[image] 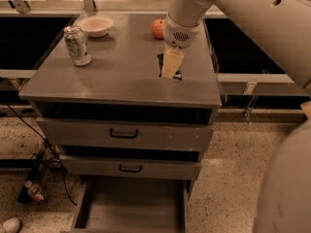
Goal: Place rxbar blueberry into bottom drawer
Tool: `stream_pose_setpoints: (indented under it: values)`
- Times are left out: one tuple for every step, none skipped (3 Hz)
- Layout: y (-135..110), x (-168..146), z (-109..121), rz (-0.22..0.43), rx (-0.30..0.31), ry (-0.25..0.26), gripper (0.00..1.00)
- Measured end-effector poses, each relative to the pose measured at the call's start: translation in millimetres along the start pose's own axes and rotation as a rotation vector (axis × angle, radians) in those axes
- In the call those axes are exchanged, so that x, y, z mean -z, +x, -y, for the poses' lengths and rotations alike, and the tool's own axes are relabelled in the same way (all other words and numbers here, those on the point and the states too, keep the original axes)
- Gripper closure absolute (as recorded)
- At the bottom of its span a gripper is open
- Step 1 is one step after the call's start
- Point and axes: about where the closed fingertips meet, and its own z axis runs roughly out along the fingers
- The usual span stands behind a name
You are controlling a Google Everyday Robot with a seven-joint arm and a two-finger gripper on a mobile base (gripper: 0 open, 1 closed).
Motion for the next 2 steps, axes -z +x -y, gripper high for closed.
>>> stream_pose_setpoints:
  values:
    - [13,51,-27,-0.018,-0.014,0.106,1.00]
    - [35,91,-63,-0.009,-0.040,0.218,1.00]
